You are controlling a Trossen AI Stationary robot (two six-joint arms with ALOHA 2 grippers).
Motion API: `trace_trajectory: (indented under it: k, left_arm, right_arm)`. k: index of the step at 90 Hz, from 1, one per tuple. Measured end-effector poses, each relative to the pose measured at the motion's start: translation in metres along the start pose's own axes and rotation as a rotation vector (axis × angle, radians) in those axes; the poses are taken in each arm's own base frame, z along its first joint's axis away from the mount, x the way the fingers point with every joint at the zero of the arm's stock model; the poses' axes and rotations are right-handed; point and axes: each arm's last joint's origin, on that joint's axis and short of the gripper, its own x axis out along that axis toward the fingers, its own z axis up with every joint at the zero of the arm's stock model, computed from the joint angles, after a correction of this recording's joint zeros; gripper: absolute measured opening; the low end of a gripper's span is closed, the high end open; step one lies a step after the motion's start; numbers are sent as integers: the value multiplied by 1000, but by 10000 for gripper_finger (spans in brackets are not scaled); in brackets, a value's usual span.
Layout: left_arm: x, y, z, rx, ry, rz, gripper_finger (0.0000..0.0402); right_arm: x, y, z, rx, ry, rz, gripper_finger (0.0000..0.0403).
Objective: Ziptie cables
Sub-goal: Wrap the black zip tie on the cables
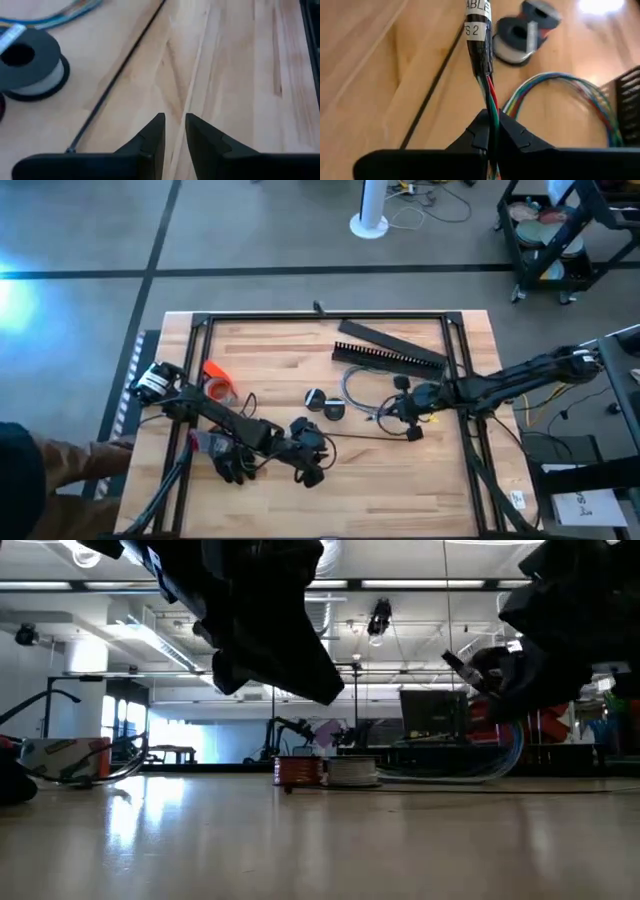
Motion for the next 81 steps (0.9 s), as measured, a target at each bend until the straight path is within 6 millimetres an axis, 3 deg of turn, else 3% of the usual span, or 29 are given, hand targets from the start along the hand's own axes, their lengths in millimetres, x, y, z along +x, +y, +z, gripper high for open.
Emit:
trace_trajectory:
  k: [27, 49, 81]
  left_arm:
    - [0, -3, 3, -18, -34, -27, 62]
    - [0, -3, 4, -21, -41, -32, 64]
    - [0, -3, 4, -16, -41, -32, 63]
  right_arm:
    - [16, 24, 6, -388, 139, 165, 0]
    - [20, 41, 18, -473, 180, 252, 0]
    - [4, 67, 45, -538, 164, 339, 0]
